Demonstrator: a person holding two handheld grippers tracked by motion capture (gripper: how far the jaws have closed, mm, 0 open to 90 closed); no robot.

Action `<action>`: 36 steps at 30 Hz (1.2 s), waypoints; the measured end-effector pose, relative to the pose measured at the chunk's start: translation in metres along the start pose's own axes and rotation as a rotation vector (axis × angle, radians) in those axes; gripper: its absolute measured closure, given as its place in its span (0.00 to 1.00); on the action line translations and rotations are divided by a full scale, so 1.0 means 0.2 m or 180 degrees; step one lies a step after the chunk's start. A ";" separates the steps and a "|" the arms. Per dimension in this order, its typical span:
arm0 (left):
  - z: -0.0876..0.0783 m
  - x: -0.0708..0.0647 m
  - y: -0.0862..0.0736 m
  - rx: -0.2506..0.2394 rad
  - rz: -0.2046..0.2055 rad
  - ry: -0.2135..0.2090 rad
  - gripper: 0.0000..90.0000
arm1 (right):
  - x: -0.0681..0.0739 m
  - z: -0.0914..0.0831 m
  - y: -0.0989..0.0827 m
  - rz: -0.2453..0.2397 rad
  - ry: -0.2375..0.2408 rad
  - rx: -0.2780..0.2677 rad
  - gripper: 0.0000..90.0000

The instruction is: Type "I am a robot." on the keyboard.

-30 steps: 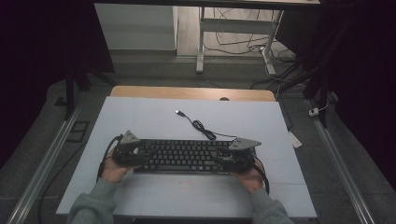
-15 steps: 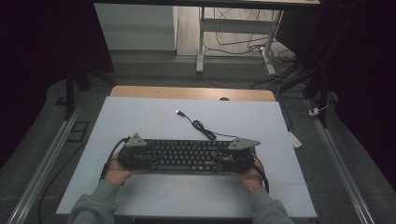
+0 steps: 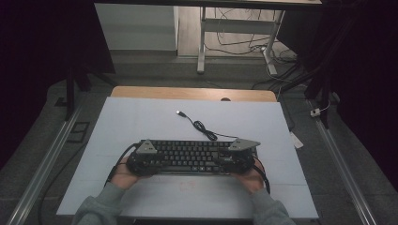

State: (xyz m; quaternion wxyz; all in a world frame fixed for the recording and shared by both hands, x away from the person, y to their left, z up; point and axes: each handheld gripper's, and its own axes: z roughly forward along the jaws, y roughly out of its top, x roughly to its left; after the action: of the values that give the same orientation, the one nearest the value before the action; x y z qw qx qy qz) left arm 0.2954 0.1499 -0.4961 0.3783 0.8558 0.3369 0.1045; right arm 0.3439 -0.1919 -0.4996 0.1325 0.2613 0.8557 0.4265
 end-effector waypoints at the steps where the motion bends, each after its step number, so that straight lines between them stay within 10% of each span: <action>1: 0.00 0.00 0.00 0.0014 0.0014 0.0002 0.78 | 0.00 0.00 0.00 -0.0003 0.0002 0.0006 0.55; 8: 0.04 -0.03 0.00 0.0070 0.0066 -0.0012 0.99 | 0.00 0.01 0.00 -0.0015 0.0011 0.0039 0.55; 36: 0.14 -0.05 -0.03 0.0243 0.0121 -0.0023 0.99 | 0.01 0.02 0.00 -0.0030 0.0049 0.0080 0.54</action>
State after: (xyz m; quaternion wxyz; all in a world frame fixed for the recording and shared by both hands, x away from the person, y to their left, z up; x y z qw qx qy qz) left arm 0.2977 0.1294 -0.5187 0.3446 0.8762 0.3230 0.0956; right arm 0.3446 -0.1886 -0.5025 0.1246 0.2556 0.8632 0.4172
